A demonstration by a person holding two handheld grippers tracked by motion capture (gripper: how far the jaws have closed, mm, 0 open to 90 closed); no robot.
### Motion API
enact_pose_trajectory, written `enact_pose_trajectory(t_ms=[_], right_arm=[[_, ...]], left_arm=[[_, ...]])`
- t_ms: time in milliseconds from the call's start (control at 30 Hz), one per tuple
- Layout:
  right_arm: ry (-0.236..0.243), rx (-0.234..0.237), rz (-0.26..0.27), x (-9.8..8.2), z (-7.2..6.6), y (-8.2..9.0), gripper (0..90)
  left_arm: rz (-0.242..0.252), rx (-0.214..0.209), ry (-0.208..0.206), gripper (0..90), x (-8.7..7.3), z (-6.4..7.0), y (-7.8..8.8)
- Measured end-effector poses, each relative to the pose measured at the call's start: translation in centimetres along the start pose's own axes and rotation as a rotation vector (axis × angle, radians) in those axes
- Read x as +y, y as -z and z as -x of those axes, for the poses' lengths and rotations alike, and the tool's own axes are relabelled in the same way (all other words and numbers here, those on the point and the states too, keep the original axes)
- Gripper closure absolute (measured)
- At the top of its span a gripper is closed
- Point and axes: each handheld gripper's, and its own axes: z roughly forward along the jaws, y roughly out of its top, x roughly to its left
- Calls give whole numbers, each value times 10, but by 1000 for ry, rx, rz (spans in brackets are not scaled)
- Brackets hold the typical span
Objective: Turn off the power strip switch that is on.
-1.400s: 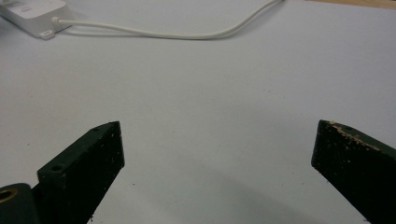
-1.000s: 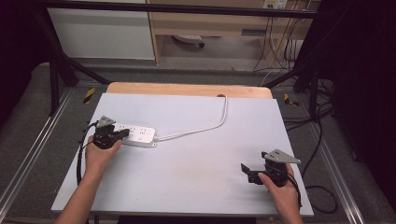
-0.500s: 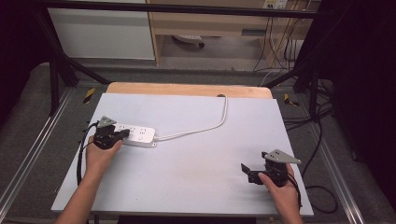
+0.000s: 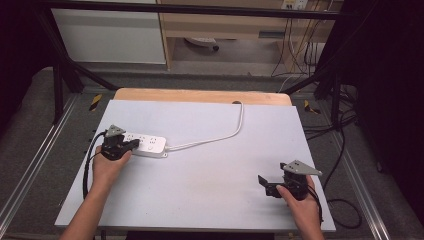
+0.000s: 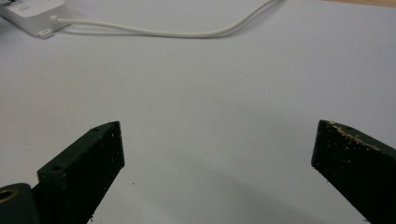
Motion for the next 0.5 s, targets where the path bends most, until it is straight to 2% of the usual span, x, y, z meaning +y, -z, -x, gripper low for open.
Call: enact_pose_trajectory(t_ms=[167,300,500], right_arm=[[0,-2,1,0,0,0,31],[1,-1,1,0,0,0,31],[2,-2,0,0,0,0,32]], left_arm=[[-4,8,5,900,-1,0,0],[-3,0,24,900,-2,-1,0],[-1,5,12,900,-3,0,-1]])
